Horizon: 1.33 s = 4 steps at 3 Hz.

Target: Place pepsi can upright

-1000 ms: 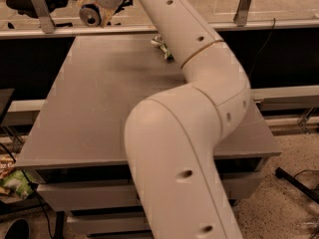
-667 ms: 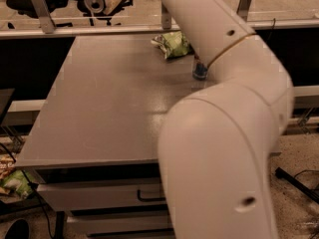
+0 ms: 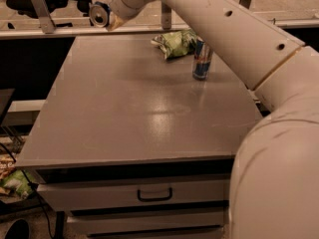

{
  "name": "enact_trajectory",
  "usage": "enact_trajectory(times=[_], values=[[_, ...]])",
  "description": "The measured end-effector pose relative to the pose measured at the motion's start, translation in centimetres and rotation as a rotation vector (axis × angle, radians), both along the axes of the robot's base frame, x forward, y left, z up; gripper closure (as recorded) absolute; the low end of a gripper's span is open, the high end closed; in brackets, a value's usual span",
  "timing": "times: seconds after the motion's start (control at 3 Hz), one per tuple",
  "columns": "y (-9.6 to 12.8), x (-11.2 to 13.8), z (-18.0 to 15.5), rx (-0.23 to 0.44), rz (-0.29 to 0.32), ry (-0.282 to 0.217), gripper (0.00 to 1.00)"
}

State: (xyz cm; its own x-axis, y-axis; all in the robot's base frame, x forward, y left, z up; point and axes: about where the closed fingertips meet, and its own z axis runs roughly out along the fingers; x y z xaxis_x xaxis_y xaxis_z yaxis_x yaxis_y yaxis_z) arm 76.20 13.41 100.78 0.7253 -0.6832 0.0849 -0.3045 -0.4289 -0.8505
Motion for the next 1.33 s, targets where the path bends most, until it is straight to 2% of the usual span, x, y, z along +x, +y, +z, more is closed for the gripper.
enact_trajectory(times=[0.33,0.67,1.0,1.33], values=[[0.5,-0.7,-2.9,-0.005,0.006,0.048,1.00],[0.5,-0.7,-2.9,-0.005,0.006,0.048,1.00],[0.1,-0.7,-1.8,0.072,-0.026,0.108,1.00],[0.0,-0.7,-0.4,0.165,-0.052,0.205,1.00]])
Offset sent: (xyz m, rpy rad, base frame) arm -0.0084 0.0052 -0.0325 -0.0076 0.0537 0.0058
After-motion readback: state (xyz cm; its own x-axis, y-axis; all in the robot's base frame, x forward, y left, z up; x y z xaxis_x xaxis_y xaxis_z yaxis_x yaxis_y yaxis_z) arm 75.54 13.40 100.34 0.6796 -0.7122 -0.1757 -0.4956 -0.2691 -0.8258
